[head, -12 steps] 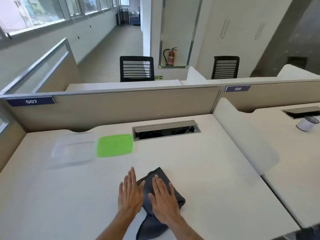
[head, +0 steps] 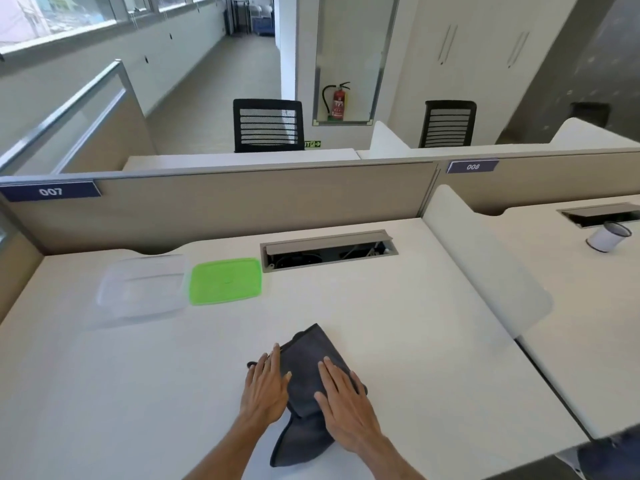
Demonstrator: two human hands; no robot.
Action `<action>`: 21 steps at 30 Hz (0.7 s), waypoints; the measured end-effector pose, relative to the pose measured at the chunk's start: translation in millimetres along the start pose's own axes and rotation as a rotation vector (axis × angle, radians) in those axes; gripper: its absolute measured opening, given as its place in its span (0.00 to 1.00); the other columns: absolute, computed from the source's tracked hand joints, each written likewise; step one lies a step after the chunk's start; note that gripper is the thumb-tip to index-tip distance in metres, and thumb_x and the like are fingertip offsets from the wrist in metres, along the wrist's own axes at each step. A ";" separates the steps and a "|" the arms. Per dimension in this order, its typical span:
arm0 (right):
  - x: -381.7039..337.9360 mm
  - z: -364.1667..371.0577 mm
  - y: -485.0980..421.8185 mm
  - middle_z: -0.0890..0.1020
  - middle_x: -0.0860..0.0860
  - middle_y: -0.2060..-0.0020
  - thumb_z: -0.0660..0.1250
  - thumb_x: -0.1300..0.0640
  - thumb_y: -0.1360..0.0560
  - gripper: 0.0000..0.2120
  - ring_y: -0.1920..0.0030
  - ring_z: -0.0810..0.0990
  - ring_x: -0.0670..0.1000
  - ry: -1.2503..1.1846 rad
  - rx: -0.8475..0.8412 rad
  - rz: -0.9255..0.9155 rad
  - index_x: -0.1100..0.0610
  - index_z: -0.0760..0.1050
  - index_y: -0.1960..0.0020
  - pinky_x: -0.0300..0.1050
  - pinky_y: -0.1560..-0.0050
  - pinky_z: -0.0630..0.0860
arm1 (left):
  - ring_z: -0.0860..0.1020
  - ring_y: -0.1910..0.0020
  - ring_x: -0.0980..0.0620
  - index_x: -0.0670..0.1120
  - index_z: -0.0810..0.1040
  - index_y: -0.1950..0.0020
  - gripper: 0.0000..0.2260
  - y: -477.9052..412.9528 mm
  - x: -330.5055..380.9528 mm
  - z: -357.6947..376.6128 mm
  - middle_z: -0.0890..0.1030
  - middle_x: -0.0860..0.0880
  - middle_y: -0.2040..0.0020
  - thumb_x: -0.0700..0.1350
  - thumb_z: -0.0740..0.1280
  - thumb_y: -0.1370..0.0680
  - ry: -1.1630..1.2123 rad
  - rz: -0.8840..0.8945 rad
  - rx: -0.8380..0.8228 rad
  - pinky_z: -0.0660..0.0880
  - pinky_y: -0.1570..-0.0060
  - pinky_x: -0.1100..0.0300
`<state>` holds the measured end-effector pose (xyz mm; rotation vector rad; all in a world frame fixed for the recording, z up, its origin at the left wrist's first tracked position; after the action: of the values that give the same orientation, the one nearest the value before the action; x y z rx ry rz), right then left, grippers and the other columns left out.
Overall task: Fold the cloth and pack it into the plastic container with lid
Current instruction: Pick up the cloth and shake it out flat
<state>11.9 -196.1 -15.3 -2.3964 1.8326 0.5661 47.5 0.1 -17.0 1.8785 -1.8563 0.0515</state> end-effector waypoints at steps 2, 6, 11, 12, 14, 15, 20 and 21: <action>2.0 -1.8 -1.0 0.47 0.42 0.11 0.42 0.40 0.11 0.31 0.12 0.54 0.47 -0.008 -0.027 0.003 0.46 0.44 0.10 0.52 0.12 0.50 | 0.63 0.14 0.45 0.45 0.45 0.10 0.31 -2.5 2.8 -7.8 0.64 0.45 0.14 0.54 0.52 0.09 -0.040 -0.001 0.008 0.60 0.16 0.50; 0.3 -3.7 -6.1 0.54 0.44 0.11 0.49 0.43 0.11 0.30 0.14 0.62 0.51 -0.009 -0.071 0.006 0.47 0.49 0.11 0.54 0.15 0.61 | 0.73 0.24 0.42 0.46 0.66 0.17 0.22 -6.7 9.0 -20.5 0.73 0.44 0.24 0.52 0.57 0.10 0.033 -0.024 -0.010 0.70 0.25 0.49; -15.3 -25.1 -17.5 0.57 0.42 0.13 0.57 0.51 0.12 0.31 0.15 0.63 0.48 -0.056 -0.061 0.001 0.47 0.53 0.11 0.52 0.19 0.68 | 0.81 0.38 0.38 0.43 0.77 0.34 0.11 -6.4 14.2 -36.5 0.76 0.43 0.34 0.46 0.60 0.10 0.160 -0.037 0.012 0.78 0.37 0.43; -17.8 -31.8 -22.3 0.57 0.42 0.12 0.58 0.54 0.12 0.31 0.15 0.63 0.48 -0.078 -0.040 -0.007 0.47 0.53 0.12 0.52 0.20 0.69 | 0.82 0.41 0.38 0.43 0.77 0.36 0.10 -4.2 17.3 -42.0 0.76 0.44 0.36 0.46 0.59 0.10 0.193 -0.019 0.013 0.79 0.39 0.42; -25.4 -52.0 -32.2 0.56 0.41 0.12 0.59 0.61 0.15 0.34 0.15 0.63 0.46 -0.121 0.014 -0.048 0.47 0.54 0.12 0.49 0.20 0.67 | 0.81 0.46 0.40 0.45 0.74 0.41 0.07 0.7 24.0 -53.7 0.78 0.46 0.41 0.46 0.59 0.11 0.247 0.057 0.008 0.79 0.40 0.39; -30.5 -64.2 -37.2 0.57 0.40 0.12 0.59 0.65 0.17 0.37 0.15 0.61 0.44 -0.141 0.035 -0.086 0.46 0.55 0.12 0.47 0.18 0.64 | 0.80 0.48 0.41 0.46 0.72 0.43 0.06 3.8 27.2 -60.1 0.79 0.47 0.43 0.46 0.58 0.11 0.269 0.103 -0.001 0.78 0.41 0.39; -46.5 -111.3 -66.4 0.76 0.44 0.23 0.58 0.74 0.28 0.41 0.21 0.69 0.46 -0.280 0.002 -0.198 0.45 0.75 0.22 0.44 0.18 0.65 | 0.83 0.37 0.44 0.54 0.76 0.27 0.15 25.8 36.5 -103.5 0.86 0.50 0.33 0.43 0.60 0.12 0.313 0.243 -0.035 0.80 0.37 0.47; -46.1 -117.8 -70.9 0.81 0.47 0.28 0.58 0.74 0.29 0.37 0.24 0.73 0.49 -0.296 -0.020 -0.190 0.49 0.80 0.26 0.46 0.21 0.69 | 0.83 0.37 0.45 0.55 0.78 0.27 0.16 29.6 37.7 -113.6 0.86 0.52 0.34 0.43 0.61 0.12 0.322 0.251 -0.043 0.81 0.39 0.50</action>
<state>97.5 -166.0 97.8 -2.3136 1.4694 0.8672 57.5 8.3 105.7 1.4970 -1.8356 0.3734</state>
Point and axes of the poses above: each hand's wrist, its own y-axis away from the middle knuckle, its own z-axis out of the palm, x = y × z, the point moved 5 cm from there along -y, towards the middle knuckle
